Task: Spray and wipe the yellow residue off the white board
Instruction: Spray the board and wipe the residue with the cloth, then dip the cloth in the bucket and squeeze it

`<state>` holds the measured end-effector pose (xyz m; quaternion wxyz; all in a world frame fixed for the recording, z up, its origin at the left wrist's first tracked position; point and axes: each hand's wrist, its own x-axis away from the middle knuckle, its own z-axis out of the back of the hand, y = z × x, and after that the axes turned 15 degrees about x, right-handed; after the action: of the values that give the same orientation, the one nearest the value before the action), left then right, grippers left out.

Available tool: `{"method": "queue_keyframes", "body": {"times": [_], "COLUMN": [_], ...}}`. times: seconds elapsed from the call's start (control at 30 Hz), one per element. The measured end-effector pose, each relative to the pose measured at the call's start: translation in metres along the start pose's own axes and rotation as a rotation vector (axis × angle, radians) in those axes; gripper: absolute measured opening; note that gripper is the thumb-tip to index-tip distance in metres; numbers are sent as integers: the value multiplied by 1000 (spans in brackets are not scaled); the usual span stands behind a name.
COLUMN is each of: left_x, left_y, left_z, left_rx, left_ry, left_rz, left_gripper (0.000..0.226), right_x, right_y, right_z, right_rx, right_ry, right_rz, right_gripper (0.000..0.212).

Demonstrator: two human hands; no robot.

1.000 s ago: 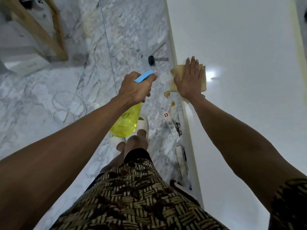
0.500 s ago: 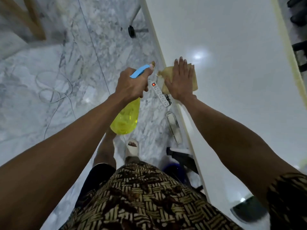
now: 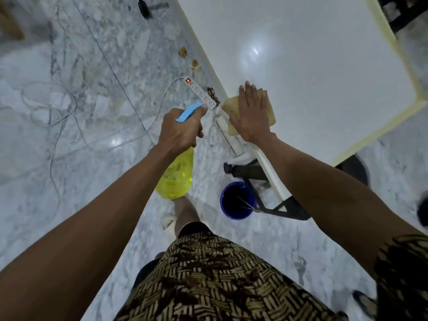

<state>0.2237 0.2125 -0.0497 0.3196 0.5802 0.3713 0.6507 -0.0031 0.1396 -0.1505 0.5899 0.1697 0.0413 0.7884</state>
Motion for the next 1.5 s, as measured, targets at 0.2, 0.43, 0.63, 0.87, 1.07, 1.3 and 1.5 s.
{"method": "queue_keyframes", "body": {"times": [0.2,0.43,0.63,0.87,1.07,1.3,1.5], "left_x": [68,127,163,202,233,238,210], "left_y": [-49,-79,-86,-68,-19,35,62], "left_z": [-40,-93,-129,-157,-195,-286,-347], "left_rx": [4,-18,-28,-51,-74,-145,-185], "left_ry": [-51,-105,-108,-93,-152,-308,-446], "left_rz": [-27,16,2,-84,-171,-313,-310], "left_gripper": [62,59,60,60,60,63,63], "right_x": [88,174,227,301,380,404,374], "right_y": [19,39,50,82,159,231,262], "right_z": [-27,-57,-68,-72,-44,-20,-8], "right_rx": [-5,4,0,-603,-1887,-2696,-2853], "right_ry": [-20,2,23,-263,-451,103,258], "right_rz": [8,28,121,-14,-758,-784,-541], "right_gripper": [84,78,76,72,50,59,71]}}
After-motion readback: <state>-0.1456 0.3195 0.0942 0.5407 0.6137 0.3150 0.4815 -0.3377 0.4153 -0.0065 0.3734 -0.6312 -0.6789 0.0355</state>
